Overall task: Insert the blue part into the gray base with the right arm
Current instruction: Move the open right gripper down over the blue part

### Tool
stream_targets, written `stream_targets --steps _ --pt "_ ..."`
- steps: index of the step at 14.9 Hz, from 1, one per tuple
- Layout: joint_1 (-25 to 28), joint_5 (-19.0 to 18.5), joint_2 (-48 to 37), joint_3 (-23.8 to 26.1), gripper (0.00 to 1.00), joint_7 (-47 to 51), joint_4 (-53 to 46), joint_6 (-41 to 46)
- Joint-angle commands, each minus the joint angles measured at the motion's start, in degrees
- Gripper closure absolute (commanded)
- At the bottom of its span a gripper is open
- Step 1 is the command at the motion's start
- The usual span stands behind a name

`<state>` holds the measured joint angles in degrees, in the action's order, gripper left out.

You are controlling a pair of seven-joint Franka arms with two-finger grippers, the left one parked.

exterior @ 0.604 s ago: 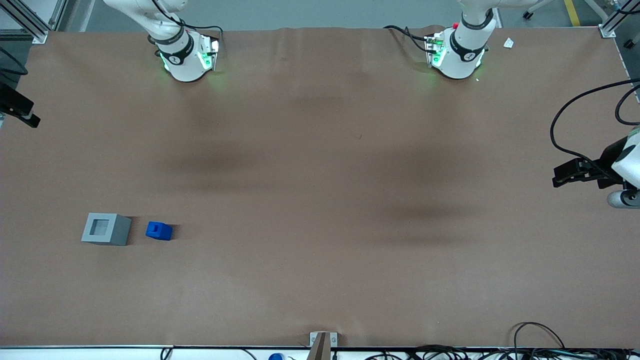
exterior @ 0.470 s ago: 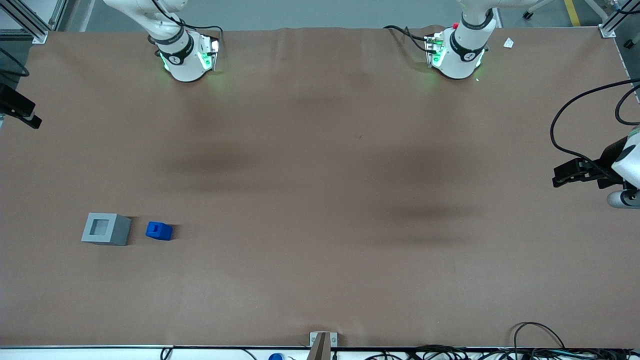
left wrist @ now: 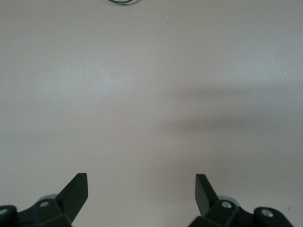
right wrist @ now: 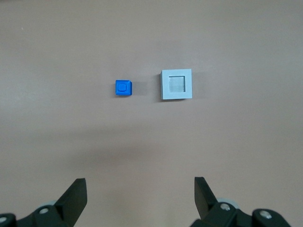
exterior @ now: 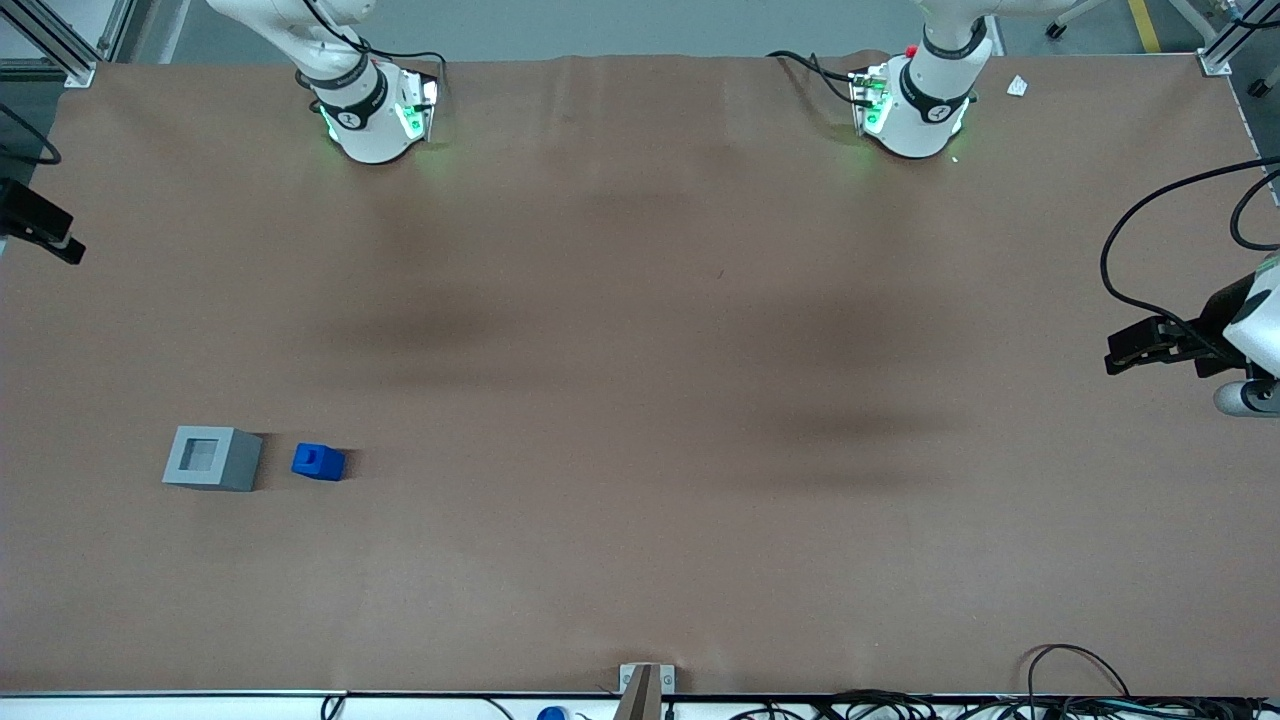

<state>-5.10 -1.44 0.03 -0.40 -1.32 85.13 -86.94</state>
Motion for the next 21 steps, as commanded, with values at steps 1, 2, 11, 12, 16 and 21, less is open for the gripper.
stream_targets --steps 1,2,11,12,16,21 --pt "-1.9 1.4 4.0 0.2 0.0 -0.1 0.1 -1.3" --pt "-2.3 1.6 5.7 0.2 0.0 -0.1 0.2 -2.3" --pt "-0.4 4.3 24.4 0.4 0.0 1.7 1.3 -16.5" --pt "0.7 4.3 25.1 0.4 0.0 5.1 1.5 -18.3" --pt "4.0 4.0 28.9 0.3 0.0 11.3 3.6 -26.4" --pt "5.1 3.1 31.5 0.3 0.0 13.2 8.3 -34.6"
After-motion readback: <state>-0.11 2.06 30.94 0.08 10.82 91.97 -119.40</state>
